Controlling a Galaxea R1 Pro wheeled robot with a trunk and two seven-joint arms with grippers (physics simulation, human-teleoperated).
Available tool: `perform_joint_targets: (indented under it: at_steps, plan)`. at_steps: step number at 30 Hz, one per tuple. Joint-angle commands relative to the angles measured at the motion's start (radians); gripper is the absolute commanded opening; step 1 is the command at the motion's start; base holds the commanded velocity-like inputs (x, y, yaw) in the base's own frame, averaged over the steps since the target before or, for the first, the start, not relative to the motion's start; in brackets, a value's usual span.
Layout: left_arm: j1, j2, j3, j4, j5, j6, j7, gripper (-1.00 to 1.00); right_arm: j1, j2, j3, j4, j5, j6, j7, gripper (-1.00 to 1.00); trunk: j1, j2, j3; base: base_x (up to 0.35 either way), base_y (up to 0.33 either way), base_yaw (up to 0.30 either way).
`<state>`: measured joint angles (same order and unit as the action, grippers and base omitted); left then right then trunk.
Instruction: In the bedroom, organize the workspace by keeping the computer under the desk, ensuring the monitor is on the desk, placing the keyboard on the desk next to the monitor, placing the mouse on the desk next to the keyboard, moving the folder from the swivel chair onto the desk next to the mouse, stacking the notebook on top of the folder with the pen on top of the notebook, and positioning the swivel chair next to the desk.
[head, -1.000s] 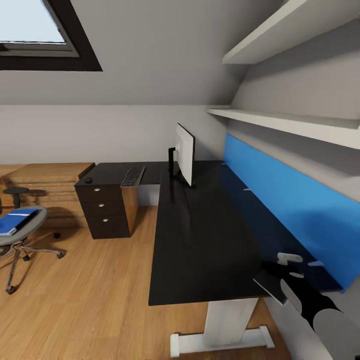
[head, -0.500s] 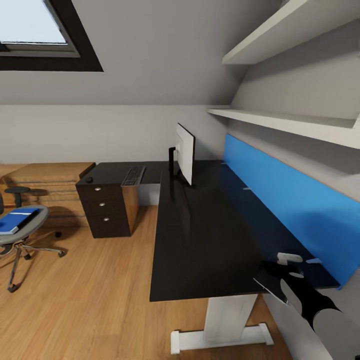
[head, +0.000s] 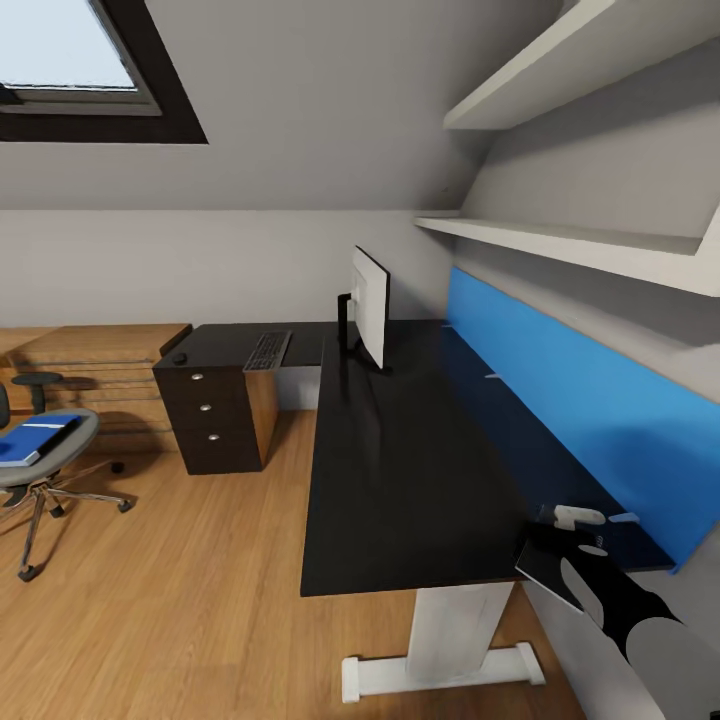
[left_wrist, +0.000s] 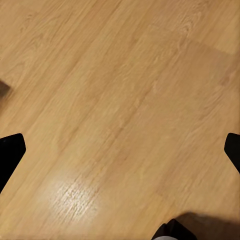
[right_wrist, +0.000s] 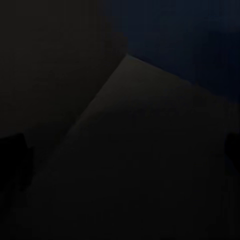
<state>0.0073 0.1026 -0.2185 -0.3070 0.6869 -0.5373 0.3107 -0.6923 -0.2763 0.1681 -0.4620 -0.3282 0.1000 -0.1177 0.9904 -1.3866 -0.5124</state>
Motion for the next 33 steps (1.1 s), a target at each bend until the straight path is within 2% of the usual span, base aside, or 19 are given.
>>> perform_joint_targets:
  at_steps: [1, 9, 16, 19, 33]
  plan:
    - [0.000, 0.001, -0.009, -0.003, 0.004, -0.001, 0.008, 1.00, 0.001, -0.001, 0.010, 0.023, -0.006, 0.009, -0.008, 1.00, 0.000, 0.000, -0.001, 0.000, 0.000, 0.000]
    - [0.000, 0.001, -0.009, -0.003, 0.005, -0.001, 0.008, 1.00, 0.001, 0.001, 0.017, 0.010, -0.004, 0.003, -0.008, 1.00, 0.000, 0.000, -0.001, 0.000, 0.000, 0.000]
    - [0.000, 0.000, -0.010, -0.003, 0.005, -0.001, 0.008, 1.00, 0.001, 0.002, 0.017, -0.051, -0.003, 0.003, -0.010, 1.00, 0.000, 0.000, 0.001, 0.000, 0.000, -0.001]
    - [0.000, 0.000, -0.010, -0.003, 0.005, -0.001, 0.008, 1.00, 0.003, 0.001, 0.015, -0.091, -0.003, 0.004, -0.011, 1.00, 0.000, 0.000, 0.004, 0.000, 0.000, -0.034]
    - [0.000, 0.000, -0.010, -0.001, 0.005, 0.000, 0.008, 1.00, 0.006, 0.000, 0.016, -0.167, -0.003, 0.010, -0.011, 1.00, 0.000, 0.000, 0.025, 0.000, 0.000, -0.061]
